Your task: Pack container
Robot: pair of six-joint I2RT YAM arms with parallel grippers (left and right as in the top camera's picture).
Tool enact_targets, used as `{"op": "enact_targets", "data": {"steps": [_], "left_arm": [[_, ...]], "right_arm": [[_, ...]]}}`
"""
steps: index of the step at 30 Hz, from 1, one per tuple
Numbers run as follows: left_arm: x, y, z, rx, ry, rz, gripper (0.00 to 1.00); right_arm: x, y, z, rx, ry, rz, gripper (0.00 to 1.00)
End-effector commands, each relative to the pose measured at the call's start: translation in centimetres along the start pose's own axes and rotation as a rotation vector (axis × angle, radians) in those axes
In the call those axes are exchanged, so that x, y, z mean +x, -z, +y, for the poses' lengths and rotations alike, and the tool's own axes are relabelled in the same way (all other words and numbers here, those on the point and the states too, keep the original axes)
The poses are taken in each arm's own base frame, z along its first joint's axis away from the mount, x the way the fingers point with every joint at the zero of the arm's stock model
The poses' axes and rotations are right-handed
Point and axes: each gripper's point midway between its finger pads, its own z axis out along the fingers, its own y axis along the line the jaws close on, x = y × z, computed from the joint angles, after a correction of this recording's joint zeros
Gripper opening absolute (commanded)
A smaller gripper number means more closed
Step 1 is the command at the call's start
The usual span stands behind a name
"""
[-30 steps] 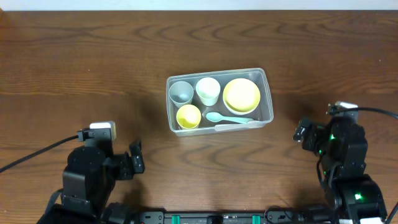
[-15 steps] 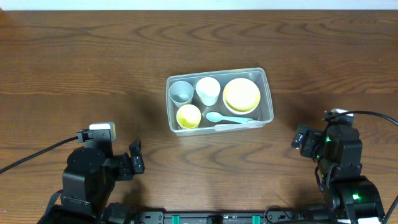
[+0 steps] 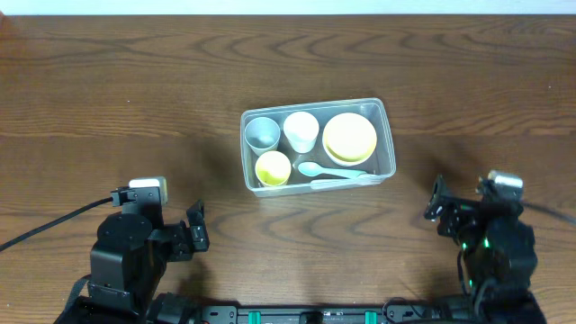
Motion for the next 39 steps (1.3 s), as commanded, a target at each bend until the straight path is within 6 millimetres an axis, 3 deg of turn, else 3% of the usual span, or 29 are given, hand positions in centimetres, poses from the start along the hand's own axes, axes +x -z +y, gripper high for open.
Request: {"op": "enact_targets", "data": {"steps": [1, 8, 20, 27, 31, 39], "left_arm": [[0.1, -0.1, 0.1, -0.009, 0.011, 0.000, 0.98], [0.1, -0.1, 0.1, -0.009, 0.011, 0.000, 0.98], [0.1, -0.1, 0.1, -0.009, 0.011, 0.000, 0.98], [0.1, -0.1, 0.1, -0.009, 0.011, 0.000, 0.98], [0.1, -0.1, 0.1, -0.009, 0.011, 0.000, 0.98], [0.1, -0.1, 0.1, -0.009, 0.011, 0.000, 0.98]], "right_arm": [[0.6, 0.8, 0.4, -0.059, 0.054, -0.082, 0.99], [-0.9, 1.5, 1.5, -0.134, 0.117, -0.303, 0.99], [-1.4, -0.5, 2.2, -0.179, 0.103, -0.567, 0.99], [0.3, -1.5, 2.5, -0.185, 0.208, -0.500, 0.99], [4.3, -3.0, 3.0, -0.239, 0.217, -0.325, 0.99], [4.1, -2.9, 3.0, -0.247, 0.172, -0.329, 0.99]]}}
